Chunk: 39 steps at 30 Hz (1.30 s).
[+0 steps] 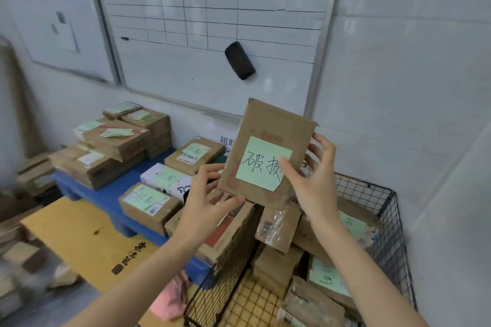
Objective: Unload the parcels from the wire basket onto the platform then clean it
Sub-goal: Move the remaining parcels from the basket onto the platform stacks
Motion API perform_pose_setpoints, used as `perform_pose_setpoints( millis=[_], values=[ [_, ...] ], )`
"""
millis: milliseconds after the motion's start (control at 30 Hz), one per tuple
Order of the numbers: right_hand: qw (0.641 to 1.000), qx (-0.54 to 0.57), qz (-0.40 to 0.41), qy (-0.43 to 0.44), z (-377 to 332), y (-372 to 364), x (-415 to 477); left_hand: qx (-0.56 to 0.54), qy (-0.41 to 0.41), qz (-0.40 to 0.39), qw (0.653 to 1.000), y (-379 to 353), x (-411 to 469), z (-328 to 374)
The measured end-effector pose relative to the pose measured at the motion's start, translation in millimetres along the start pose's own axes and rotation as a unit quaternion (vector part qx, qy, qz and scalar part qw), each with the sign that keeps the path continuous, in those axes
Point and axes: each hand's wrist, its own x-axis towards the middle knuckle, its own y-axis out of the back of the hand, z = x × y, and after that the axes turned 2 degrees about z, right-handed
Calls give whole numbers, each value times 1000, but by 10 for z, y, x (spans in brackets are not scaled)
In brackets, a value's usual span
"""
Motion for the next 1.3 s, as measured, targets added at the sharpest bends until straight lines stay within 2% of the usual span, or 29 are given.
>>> perform_pose_setpoints(
  millis=[333,633,800,1000,1133,1300],
  values=[
    [983,-62,-170,-4,-72,-851,-162,-1,28,90,996,673,-192,14],
    [967,-81,-243,10,-348,-1904,-211,6,25,145,989,1811,-126,-37],
    [962,-66,-263,27,-490,-2816,-336,21,3,163,986,2730,-77,-85],
    [968,-36,-246,34,-501,-3874,-615,54,7,168,984,3779,30,-208],
    [966,-18,-256,15,-446,-4421,-740,72,19,177,981,4314,96,-337],
    [959,14,-283,3,-350,-5022,-814,36,29,200,979,4805,233,-548]
  ],
)
